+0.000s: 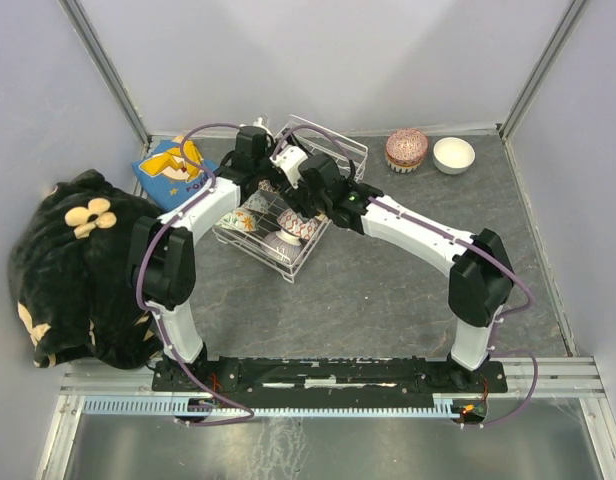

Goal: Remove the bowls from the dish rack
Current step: Pick up the bowl from the dish rack.

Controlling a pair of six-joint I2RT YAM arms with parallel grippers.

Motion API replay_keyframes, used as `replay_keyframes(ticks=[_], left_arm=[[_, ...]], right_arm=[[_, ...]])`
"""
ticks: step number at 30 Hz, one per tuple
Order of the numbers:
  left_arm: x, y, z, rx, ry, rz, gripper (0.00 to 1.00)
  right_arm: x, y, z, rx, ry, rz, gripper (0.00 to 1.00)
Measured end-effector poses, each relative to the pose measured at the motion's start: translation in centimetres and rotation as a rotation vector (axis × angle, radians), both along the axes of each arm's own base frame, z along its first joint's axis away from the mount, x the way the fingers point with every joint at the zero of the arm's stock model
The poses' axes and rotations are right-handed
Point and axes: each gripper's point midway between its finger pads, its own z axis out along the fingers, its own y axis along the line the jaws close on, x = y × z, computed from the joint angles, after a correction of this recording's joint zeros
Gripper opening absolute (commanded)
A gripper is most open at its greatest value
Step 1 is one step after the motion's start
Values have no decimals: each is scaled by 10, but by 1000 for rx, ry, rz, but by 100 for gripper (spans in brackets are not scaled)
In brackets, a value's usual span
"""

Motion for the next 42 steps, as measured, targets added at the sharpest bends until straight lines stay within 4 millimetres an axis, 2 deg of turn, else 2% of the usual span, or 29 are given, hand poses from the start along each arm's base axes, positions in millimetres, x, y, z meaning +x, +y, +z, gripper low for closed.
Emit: replay_keyframes(ticks=[7,16,22,29,33,38,42], left_arm=[[-4,-3,-10,3,20,-13,99],[-7,-7,-13,-2,29,-32,99],[-5,-8,-14,-5,23,-33,99],[-3,-10,-33,5,56,-37,99],[-3,-10,-36,6,61,-38,99],[-3,-10,-37,7,62,-38,99],[-3,-10,-38,7,64,-38,99]], right_arm=[[4,3,-2,-27,-9,-17,69],[9,6,-19,-83,0,-39,68],[13,6,-17,-96,-17,-54,68],[17,6,-26,-123,-12,-70,68],[18,6,-27,-128,-15,-77,67],[20,5,-27,-136,-16,-86,64],[21,4,-27,-139,-19,-96,57]])
